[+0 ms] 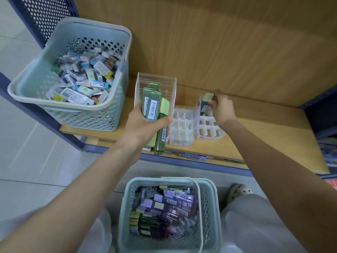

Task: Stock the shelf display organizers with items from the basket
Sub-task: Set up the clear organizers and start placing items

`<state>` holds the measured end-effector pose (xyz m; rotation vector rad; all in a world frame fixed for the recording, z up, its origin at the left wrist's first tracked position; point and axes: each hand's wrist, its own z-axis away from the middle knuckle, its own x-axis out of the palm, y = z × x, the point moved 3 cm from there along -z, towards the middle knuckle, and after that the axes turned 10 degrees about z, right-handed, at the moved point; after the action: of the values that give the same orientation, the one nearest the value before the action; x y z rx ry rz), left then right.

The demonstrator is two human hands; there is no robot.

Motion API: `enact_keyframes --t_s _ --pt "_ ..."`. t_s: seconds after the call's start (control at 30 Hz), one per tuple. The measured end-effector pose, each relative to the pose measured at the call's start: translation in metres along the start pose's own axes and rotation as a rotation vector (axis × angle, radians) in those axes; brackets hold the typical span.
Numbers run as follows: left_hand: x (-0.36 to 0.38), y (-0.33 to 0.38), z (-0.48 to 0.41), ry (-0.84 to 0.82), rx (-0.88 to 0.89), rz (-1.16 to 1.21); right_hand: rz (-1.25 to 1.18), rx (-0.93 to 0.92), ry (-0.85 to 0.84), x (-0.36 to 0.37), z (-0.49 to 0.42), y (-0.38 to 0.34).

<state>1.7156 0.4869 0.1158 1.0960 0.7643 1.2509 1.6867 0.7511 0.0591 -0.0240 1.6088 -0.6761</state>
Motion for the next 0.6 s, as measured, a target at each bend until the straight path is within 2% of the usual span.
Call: enact_keyframes --t_s 0.1,0.33,0.47,0.6 --pt "0.002 -0.001 -0.002 -0.002 -0.008 -0.007 0.020 -0.017 0.033 0.000 0.002 0.006" --pt "0.007 -0.005 -0.003 -0.007 -0.027 -0.010 0.016 -0.067 -0.023 0.003 -0.002 0.006" --pt "0.008 -0.008 -0.004 0.006 -0.040 -0.014 0.141 -0.066 -0.088 0.012 0.003 0.014" --pt "0.010 -0.009 -0.004 -0.005 -0.044 -0.018 0.087 -0.053 -0.016 0.011 0.006 0.015"
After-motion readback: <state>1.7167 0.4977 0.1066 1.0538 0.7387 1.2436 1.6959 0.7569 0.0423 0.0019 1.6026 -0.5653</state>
